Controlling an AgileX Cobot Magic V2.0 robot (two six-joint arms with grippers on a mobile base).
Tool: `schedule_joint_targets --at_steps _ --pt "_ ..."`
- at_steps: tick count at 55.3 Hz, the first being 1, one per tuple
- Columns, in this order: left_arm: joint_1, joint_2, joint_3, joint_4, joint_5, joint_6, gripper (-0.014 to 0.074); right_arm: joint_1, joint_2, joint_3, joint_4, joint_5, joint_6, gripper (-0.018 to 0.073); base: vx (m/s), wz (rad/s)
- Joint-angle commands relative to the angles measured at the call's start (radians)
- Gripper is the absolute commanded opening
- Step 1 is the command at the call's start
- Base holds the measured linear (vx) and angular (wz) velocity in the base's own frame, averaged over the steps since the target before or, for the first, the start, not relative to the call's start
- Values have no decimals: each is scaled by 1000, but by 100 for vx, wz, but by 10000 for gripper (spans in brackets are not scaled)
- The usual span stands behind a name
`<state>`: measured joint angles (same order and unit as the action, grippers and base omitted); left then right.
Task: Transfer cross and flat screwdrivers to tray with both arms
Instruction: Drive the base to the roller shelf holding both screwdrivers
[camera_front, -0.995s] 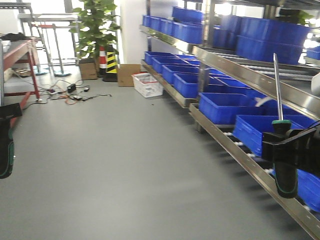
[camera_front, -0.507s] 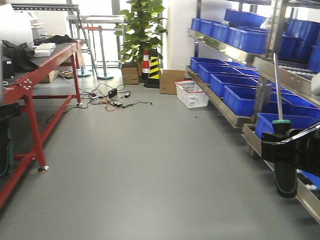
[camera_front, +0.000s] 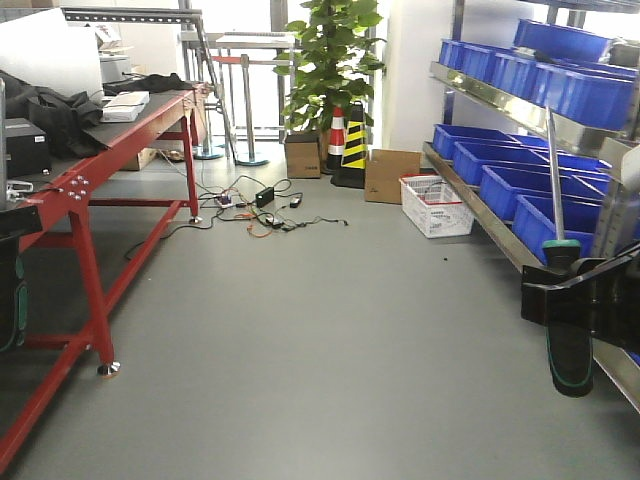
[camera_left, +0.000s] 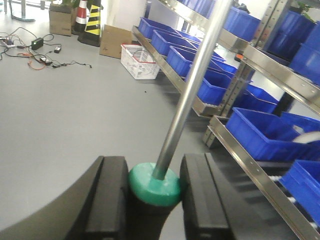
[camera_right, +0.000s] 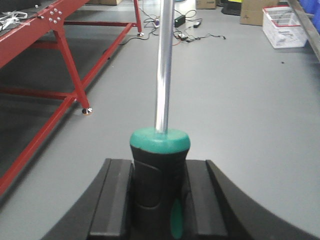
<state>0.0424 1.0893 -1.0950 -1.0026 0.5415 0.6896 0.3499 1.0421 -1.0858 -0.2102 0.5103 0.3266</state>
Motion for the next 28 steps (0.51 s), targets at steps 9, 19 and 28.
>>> schedule_joint_targets --at_steps 9,19,28 --pt "-5 -19 -39 -47 -51 1 3 -4 -20 -31 -17 -87 -9 -8 47 11" --pt "-5 -19 -39 -47 -51 1 3 -4 -20 -31 -17 -87 -9 -8 44 2" --pt "-5 -19 -39 -47 -51 1 3 -4 -20 -31 -17 -87 -9 -8 41 -15"
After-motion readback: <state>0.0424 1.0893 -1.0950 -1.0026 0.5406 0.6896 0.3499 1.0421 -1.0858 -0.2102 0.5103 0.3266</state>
